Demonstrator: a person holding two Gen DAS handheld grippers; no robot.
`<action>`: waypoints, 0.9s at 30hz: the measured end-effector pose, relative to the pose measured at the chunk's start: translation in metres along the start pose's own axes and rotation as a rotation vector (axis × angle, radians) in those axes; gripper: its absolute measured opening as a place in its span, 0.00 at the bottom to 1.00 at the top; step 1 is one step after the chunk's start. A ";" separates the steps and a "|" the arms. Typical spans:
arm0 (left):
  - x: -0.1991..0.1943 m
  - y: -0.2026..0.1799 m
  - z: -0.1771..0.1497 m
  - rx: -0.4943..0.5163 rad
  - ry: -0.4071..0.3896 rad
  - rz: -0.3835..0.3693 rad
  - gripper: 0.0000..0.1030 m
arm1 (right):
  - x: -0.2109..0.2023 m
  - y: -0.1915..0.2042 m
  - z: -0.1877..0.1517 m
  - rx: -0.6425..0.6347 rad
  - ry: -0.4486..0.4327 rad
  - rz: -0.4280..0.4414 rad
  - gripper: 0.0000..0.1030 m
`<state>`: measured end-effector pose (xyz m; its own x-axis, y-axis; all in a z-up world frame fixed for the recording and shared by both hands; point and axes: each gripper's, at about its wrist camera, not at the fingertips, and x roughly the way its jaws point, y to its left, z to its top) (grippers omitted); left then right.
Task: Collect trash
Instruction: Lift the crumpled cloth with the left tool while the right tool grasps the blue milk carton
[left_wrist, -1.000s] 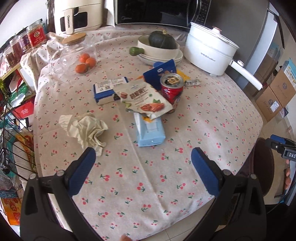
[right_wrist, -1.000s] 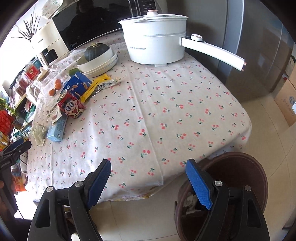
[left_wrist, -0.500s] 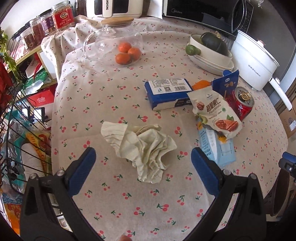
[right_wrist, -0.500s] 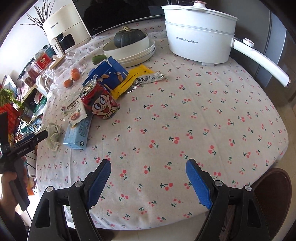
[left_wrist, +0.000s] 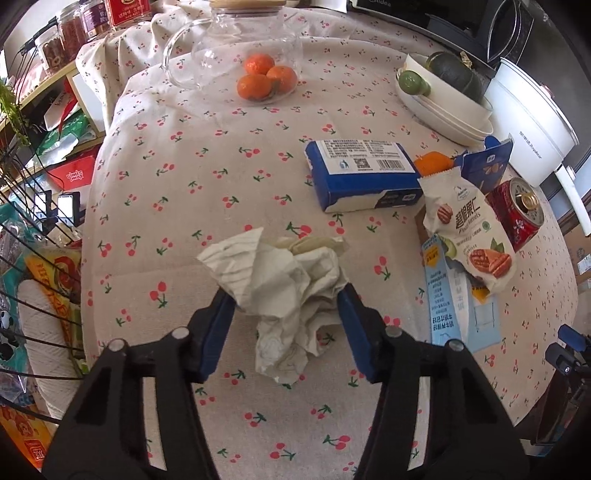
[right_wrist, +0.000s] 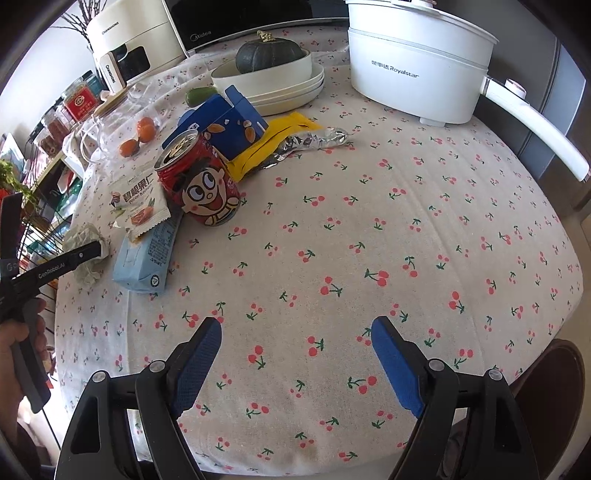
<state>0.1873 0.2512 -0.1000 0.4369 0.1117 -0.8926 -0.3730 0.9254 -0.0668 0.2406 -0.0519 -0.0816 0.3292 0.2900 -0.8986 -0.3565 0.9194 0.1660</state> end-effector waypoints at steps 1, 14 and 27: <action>-0.002 0.002 -0.002 -0.011 0.008 -0.006 0.55 | 0.001 0.002 0.001 0.003 0.002 0.008 0.82; -0.041 0.034 -0.017 -0.036 -0.012 -0.058 0.53 | 0.020 0.073 0.023 -0.001 -0.038 0.105 0.82; -0.050 0.046 -0.027 -0.052 -0.011 -0.077 0.53 | 0.063 0.127 0.020 -0.098 -0.009 0.124 0.54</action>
<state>0.1261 0.2783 -0.0702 0.4747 0.0455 -0.8790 -0.3798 0.9115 -0.1580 0.2332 0.0883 -0.1092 0.2856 0.4023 -0.8698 -0.4781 0.8464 0.2345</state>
